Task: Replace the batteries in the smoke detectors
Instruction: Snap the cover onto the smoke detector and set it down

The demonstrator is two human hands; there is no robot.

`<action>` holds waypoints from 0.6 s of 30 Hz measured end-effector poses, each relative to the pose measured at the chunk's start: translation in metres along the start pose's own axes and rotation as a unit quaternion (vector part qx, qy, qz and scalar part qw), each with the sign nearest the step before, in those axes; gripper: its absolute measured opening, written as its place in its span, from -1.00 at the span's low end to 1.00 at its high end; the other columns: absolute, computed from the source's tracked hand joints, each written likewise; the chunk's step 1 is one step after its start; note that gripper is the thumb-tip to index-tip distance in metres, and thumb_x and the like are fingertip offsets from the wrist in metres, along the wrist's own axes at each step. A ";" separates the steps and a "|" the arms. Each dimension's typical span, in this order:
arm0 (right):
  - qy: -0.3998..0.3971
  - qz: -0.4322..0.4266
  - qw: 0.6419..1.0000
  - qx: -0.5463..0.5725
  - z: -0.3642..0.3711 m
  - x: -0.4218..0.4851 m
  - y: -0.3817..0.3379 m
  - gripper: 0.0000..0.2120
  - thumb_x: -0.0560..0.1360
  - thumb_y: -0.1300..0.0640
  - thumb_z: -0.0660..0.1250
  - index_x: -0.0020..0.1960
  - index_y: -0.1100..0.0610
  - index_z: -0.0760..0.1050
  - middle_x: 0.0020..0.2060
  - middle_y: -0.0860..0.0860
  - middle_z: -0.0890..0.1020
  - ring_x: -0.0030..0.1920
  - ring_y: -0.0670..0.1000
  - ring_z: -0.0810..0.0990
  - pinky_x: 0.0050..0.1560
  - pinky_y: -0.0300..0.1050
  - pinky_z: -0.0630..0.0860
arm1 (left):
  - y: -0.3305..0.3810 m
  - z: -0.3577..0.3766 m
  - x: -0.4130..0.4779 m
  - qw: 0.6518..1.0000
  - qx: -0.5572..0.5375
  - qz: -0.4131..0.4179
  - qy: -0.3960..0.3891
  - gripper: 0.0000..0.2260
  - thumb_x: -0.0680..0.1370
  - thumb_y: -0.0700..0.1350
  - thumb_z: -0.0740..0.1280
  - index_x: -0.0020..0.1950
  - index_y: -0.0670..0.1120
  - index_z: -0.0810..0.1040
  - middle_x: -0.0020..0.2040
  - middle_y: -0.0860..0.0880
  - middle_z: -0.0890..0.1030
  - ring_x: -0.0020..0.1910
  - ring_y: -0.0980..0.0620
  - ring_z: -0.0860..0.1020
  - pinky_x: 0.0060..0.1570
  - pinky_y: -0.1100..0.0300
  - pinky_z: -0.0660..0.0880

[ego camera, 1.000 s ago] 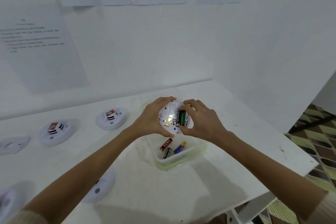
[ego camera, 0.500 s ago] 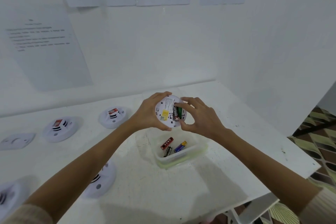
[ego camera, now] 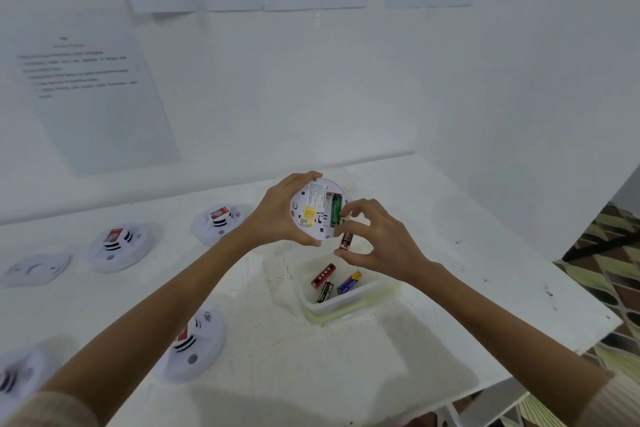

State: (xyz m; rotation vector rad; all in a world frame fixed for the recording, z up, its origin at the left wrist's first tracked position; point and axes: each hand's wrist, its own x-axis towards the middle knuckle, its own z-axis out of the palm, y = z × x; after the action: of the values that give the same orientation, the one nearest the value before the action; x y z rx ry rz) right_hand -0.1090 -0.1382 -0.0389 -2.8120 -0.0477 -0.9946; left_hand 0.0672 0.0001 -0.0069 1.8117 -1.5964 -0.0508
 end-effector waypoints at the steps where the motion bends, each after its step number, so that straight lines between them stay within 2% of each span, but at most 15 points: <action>1: 0.001 0.029 0.999 0.032 0.000 0.000 -0.001 -0.70 0.42 -0.17 0.28 0.00 0.00 0.57 0.08 0.00 0.50 0.07 -0.09 0.40 -0.24 -0.15 0.53 | -0.001 -0.001 -0.001 1.000 -0.002 -0.002 -0.001 -0.08 0.08 0.22 0.49 0.38 0.00 0.29 0.21 0.11 0.39 0.10 0.31 0.34 0.08 0.60 0.26; 4: 0.014 0.116 0.988 0.103 0.000 0.006 -0.003 -0.65 0.46 -0.19 0.23 0.11 -0.02 0.53 0.13 -0.04 0.42 0.12 -0.11 0.36 -0.11 -0.16 0.49 | -0.003 -0.001 -0.003 1.000 -0.010 -0.006 -0.006 -0.10 0.08 0.19 0.52 0.35 0.08 0.24 0.22 0.12 0.38 0.10 0.42 0.33 0.08 0.61 0.25; 8: -0.007 0.196 0.976 0.096 0.004 0.022 -0.001 -0.66 0.52 0.03 0.28 0.29 -0.03 0.41 0.13 0.01 0.38 0.10 -0.02 0.40 -0.10 -0.13 0.48 | -0.006 0.002 -0.004 1.000 -0.014 0.000 -0.009 -0.10 0.09 0.11 0.57 0.35 0.05 0.25 0.24 0.10 0.37 0.15 0.30 0.33 0.11 0.62 0.23; 11: 0.010 0.194 0.978 0.078 0.009 0.028 -0.002 -0.69 0.51 0.09 0.29 0.25 -0.01 0.46 0.07 0.01 0.44 -0.01 -0.02 0.46 -0.22 -0.16 0.47 | -0.007 0.004 -0.003 1.000 -0.014 0.007 -0.006 -0.12 0.11 0.06 0.58 0.35 0.04 0.25 0.23 0.09 0.37 0.15 0.28 0.32 0.12 0.61 0.23; 14: 0.064 0.182 0.978 0.080 0.013 0.030 -0.007 -0.81 0.49 0.18 0.33 0.08 0.07 0.57 0.01 0.02 0.51 -0.14 -0.03 0.52 -0.29 -0.03 0.56 | -0.008 0.006 -0.002 1.000 -0.019 0.007 0.003 -0.10 0.10 0.10 0.57 0.35 0.03 0.26 0.23 0.09 0.38 0.16 0.22 0.36 0.12 0.60 0.24; 16: 0.081 0.195 0.973 0.090 0.014 0.030 -0.008 -0.82 0.47 0.21 0.35 0.07 0.09 0.58 0.01 0.01 0.54 -0.15 -0.03 0.54 -0.28 0.01 0.58 | -0.009 0.006 0.000 1.000 -0.016 0.008 0.017 -0.08 0.08 0.17 0.54 0.37 -0.02 0.29 0.23 0.09 0.39 0.15 0.23 0.36 0.12 0.60 0.24; 18: 0.081 0.204 0.971 0.091 0.014 0.031 -0.008 -0.79 0.47 0.19 0.34 0.10 0.09 0.56 0.00 -0.02 0.54 -0.13 -0.05 0.52 -0.25 -0.03 0.57 | -0.010 0.005 0.001 1.000 -0.010 0.013 0.023 -0.07 0.08 0.13 0.56 0.38 -0.07 0.31 0.24 0.07 0.39 0.16 0.24 0.35 0.14 0.59 0.24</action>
State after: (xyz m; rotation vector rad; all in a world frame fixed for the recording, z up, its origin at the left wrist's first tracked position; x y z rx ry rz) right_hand -0.0773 -0.1289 -0.0292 -2.4240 0.4176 -1.0483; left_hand 0.0738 -0.0037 -0.0153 1.7640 -1.5816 -0.0126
